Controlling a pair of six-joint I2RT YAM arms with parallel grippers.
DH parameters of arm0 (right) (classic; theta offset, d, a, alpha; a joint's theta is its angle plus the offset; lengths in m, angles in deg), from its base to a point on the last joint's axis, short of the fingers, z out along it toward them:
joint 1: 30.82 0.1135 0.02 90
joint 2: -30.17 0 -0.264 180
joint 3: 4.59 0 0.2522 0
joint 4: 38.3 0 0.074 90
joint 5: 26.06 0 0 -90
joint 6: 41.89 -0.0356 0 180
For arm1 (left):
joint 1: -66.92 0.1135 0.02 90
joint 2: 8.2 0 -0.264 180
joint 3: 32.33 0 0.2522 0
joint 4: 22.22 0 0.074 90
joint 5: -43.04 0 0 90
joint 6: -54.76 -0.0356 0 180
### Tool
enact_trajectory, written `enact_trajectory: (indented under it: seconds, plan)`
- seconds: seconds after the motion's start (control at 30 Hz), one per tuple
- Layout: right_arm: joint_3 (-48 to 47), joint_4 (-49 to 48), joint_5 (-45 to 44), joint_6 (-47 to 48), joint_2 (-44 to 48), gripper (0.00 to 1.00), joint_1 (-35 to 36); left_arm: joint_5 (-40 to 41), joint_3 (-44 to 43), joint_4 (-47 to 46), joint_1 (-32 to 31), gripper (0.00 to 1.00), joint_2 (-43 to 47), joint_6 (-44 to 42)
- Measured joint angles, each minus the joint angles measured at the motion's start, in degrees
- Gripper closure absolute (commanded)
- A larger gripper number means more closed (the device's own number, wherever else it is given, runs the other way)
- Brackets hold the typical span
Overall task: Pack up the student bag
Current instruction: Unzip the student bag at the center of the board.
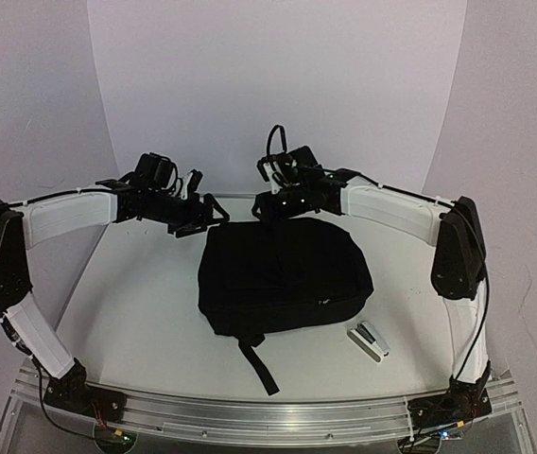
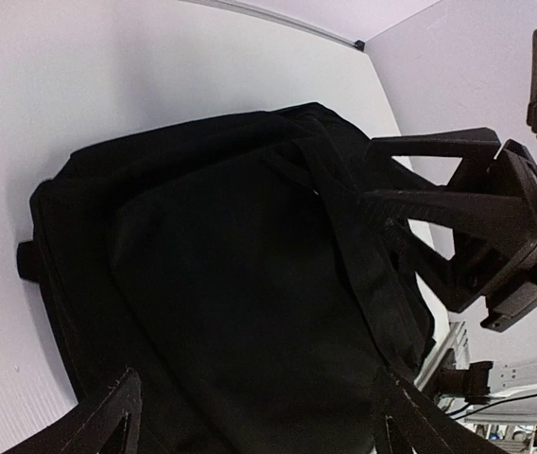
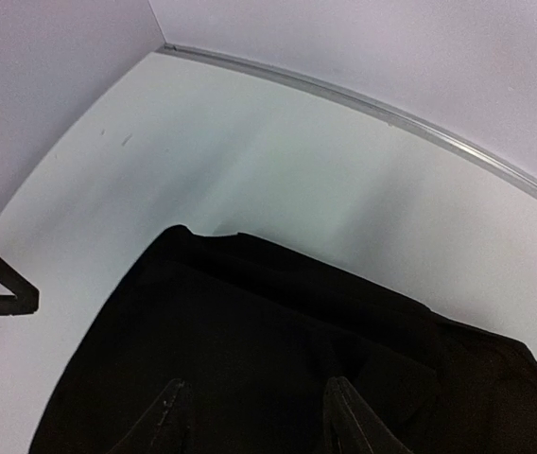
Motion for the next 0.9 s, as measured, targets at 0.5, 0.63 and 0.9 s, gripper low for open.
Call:
enact_trajectory:
  seconds: [0.5, 0.63, 0.9]
  plan:
    - [-14.5, 9.0, -4.4, 6.7, -12.7, 0.63, -0.6, 0.9, -9.1, 3.8, 2.4, 0.29, -10.5, -6.2]
    - [-15.2, 10.0, -4.6, 7.2, -13.4, 0.66, -0.6, 0.6, -9.6, 3.9, 3.4, 0.31, -12.7, -6.9]
    - [-15.5, 10.9, -1.8, 7.6, -14.3, 0.93, -0.6, -1.3, -12.7, 4.0, 3.9, 0.41, -17.1, -7.2]
